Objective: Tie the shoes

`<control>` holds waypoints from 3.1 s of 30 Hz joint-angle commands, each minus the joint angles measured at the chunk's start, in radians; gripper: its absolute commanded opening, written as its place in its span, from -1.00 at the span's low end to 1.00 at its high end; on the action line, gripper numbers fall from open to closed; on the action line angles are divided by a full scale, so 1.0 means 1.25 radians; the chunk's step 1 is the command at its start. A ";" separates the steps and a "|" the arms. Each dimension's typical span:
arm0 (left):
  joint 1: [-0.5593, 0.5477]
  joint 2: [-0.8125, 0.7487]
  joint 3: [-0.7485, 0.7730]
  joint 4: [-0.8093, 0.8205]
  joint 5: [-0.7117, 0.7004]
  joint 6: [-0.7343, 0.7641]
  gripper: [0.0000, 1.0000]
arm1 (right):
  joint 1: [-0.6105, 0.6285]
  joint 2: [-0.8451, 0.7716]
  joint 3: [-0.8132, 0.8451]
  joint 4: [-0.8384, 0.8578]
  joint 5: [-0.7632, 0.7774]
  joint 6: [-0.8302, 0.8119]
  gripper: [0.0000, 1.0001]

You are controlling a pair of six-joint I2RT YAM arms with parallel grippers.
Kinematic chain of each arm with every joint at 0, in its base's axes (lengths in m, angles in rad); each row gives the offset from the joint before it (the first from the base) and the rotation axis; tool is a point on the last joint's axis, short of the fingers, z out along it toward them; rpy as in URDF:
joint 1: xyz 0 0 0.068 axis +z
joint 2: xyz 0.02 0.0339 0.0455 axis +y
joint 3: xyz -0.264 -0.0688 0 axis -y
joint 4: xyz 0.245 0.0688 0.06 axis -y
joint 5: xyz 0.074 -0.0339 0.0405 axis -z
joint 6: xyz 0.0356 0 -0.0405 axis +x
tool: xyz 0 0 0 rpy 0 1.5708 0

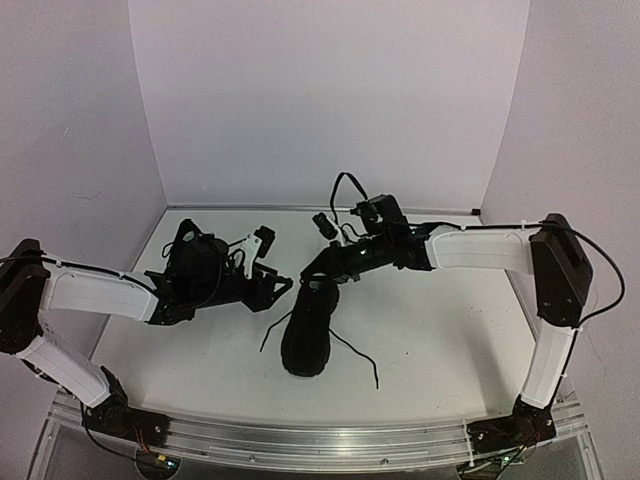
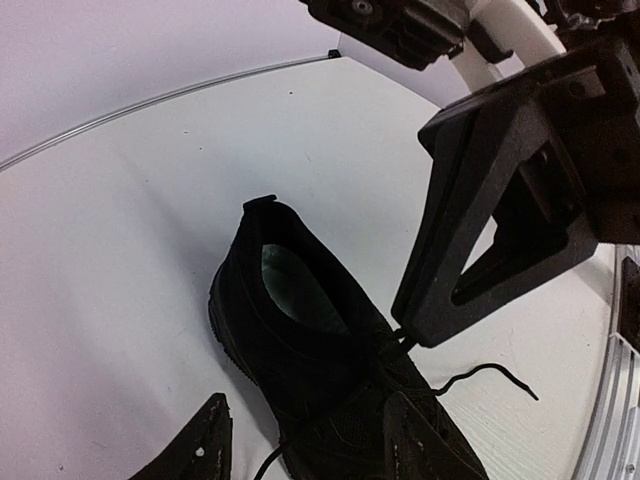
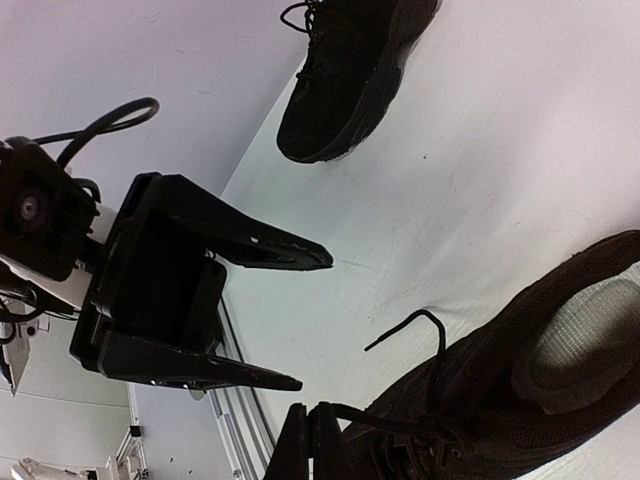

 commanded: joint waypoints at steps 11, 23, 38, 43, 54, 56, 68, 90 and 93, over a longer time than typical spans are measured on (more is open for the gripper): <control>0.016 -0.005 -0.051 0.116 0.115 0.000 -0.12 | 0.036 0.068 0.062 0.031 0.016 0.019 -1.00; 0.044 0.050 -0.086 0.218 0.147 -0.049 -0.16 | 0.038 0.096 0.066 0.026 0.029 0.027 -0.64; 0.052 0.137 -0.084 0.317 0.183 -0.101 -0.12 | 0.038 0.038 0.061 0.024 0.022 0.024 -0.40; 0.052 0.181 -0.063 0.367 0.197 -0.128 -0.26 | 0.037 0.026 0.058 0.024 0.026 0.023 -0.39; 0.053 0.235 -0.036 0.452 0.222 -0.171 -0.44 | 0.021 -0.021 0.026 0.023 0.042 0.018 -0.40; 0.056 0.231 -0.037 0.451 0.222 -0.172 -0.64 | 0.006 -0.039 0.010 0.022 0.055 0.016 -0.40; 0.073 0.129 -0.023 0.257 0.181 -0.065 -1.00 | -0.042 -0.052 -0.015 -0.122 0.127 -0.118 -0.47; 0.073 0.130 0.052 0.121 0.237 0.052 -0.99 | -0.037 0.044 0.081 -0.212 0.065 -0.247 -0.47; 0.073 0.135 0.056 0.123 0.240 0.051 -0.99 | -0.031 0.057 0.096 -0.213 0.057 -0.250 -0.48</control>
